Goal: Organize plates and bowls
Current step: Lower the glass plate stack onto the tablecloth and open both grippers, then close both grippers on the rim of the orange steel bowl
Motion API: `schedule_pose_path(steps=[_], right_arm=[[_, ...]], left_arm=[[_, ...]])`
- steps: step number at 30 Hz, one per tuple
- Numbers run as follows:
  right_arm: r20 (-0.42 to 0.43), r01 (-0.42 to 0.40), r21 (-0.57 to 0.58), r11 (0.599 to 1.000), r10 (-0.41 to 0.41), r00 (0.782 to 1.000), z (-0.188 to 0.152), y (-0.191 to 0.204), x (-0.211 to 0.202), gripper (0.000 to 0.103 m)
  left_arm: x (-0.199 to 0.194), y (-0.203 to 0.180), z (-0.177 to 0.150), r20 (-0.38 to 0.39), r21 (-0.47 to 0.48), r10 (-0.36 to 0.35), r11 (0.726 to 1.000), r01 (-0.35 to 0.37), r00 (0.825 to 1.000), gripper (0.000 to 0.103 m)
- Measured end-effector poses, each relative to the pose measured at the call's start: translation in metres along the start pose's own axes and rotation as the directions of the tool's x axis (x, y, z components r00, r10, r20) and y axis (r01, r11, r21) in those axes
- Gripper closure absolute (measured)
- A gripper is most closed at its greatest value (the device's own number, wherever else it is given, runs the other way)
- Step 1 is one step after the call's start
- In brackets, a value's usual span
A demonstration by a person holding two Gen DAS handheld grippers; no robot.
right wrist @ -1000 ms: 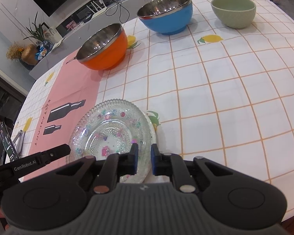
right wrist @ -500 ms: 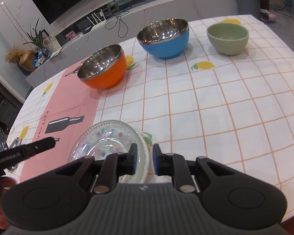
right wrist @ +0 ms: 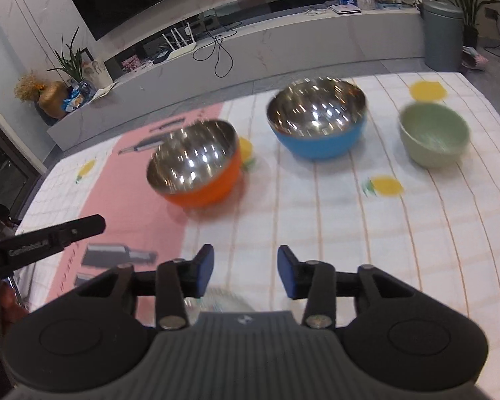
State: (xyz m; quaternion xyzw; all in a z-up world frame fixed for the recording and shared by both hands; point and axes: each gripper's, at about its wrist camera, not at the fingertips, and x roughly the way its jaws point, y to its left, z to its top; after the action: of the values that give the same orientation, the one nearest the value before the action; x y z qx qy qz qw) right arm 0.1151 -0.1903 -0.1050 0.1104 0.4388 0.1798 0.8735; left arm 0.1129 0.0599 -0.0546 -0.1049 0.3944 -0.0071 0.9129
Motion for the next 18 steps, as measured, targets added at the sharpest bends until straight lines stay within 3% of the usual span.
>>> schedule_pose_path(steps=[4,10,18], right_arm=[[-0.013,0.018,0.01,1.0,-0.018,1.0,0.032,0.011,0.025,0.055],[-0.06,0.043,0.079,0.996,-0.039,0.997,0.069,0.017,0.072,0.053],[-0.105,0.1,0.09,0.991,-0.091,0.99,0.091,0.02,0.117,0.058]], left_arm=[[0.025,0.017,0.022,-0.037,-0.091,-0.033,0.995,0.03,0.999,0.078],[0.064,0.026,0.04,-0.066,-0.104,0.035,0.994,-0.041,0.997,0.074],[0.106,0.03,0.052,-0.119,-0.094,0.049,0.994,-0.06,0.992,0.074]])
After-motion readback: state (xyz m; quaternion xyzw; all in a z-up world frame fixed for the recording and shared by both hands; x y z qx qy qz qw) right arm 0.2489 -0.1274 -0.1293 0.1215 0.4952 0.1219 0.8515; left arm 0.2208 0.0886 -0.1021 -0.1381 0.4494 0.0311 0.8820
